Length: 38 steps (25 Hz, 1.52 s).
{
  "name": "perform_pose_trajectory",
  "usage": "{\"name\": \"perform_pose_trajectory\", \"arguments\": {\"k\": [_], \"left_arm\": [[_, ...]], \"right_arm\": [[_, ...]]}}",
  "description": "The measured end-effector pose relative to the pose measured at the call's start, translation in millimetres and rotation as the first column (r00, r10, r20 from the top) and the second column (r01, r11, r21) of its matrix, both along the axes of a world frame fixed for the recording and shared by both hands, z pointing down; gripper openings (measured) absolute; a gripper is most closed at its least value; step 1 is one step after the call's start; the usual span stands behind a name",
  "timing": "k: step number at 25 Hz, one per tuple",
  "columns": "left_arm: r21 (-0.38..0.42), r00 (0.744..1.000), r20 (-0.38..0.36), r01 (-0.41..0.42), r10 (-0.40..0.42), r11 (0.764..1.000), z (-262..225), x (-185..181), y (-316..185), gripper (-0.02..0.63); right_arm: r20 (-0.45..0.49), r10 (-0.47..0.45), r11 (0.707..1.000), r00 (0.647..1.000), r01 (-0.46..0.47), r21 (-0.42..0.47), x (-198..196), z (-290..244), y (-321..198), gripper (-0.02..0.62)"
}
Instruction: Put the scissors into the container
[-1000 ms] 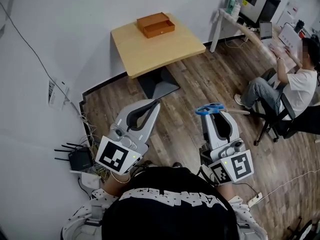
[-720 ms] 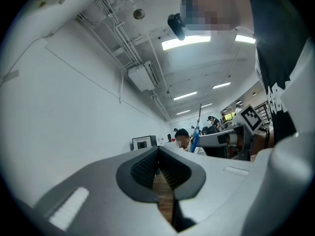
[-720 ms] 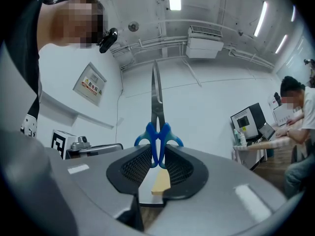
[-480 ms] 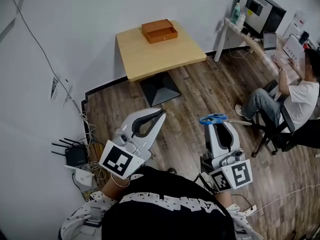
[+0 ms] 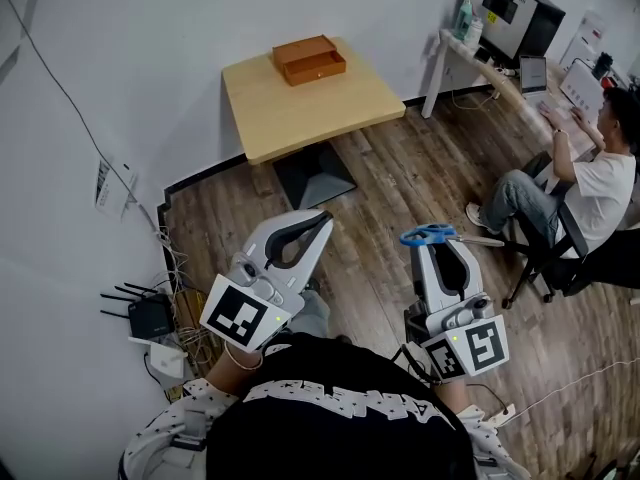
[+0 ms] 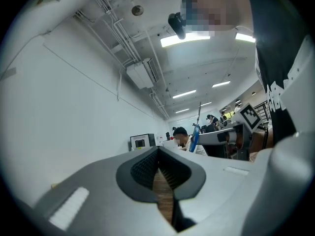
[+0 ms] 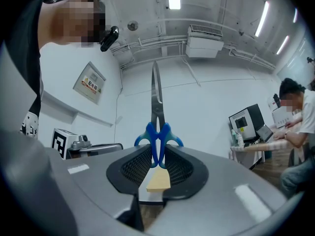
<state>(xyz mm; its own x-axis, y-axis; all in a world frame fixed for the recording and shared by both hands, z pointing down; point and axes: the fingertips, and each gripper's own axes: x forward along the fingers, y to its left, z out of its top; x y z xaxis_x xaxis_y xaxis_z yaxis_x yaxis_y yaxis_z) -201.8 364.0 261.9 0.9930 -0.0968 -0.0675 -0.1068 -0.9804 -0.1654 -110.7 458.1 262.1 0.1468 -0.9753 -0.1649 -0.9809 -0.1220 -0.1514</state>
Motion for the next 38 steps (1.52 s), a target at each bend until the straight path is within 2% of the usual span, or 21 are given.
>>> {"name": "perform_pose_trajectory", "arguments": {"k": [4, 11, 15, 21, 26, 38], "left_arm": [[-0.001, 0.999, -0.033, -0.019, 0.019, 1.0, -2.2, 12.7, -20.2, 0.0], [-0.014, 0.998, -0.044, -0.036, 0.036, 0.999, -4.7, 32.5, -49.2, 0.0], [-0.012, 0.999, -0.036, -0.02, 0.019, 1.0, -8.4, 38.5, -57.8, 0.0], [-0.041, 1.0, -0.022, 0.014, -0.015, 0.999, 6.6, 49.1, -119.6, 0.0], [-0.045, 0.999, -0.025, 0.036, -0.037, 0.998, 6.7, 56.9, -151.3, 0.0], [-0.075, 0.999, -0.033, -0.029, 0.027, 0.997, 6.3, 82.2, -210.8, 0.0]], "right_arm": [[-0.015, 0.025, 1.0, 1.0, -0.025, 0.0, 10.7, -1.1, -16.3, 0.097], [-0.029, 0.043, 0.999, 0.999, -0.043, 0.001, 26.0, -7.0, -42.6, 0.097], [-0.021, 0.035, 0.999, 0.999, -0.035, -0.005, 35.0, -10.4, -51.3, 0.097], [-0.016, 0.022, 1.0, 1.0, -0.022, -0.022, 53.6, -1.6, -111.8, 0.097], [-0.016, 0.008, 0.999, 1.0, -0.008, -0.033, 63.2, -1.8, -143.1, 0.097], [-0.033, 0.037, 0.997, 0.999, -0.039, -0.062, 82.3, -8.4, -207.4, 0.097]]}}
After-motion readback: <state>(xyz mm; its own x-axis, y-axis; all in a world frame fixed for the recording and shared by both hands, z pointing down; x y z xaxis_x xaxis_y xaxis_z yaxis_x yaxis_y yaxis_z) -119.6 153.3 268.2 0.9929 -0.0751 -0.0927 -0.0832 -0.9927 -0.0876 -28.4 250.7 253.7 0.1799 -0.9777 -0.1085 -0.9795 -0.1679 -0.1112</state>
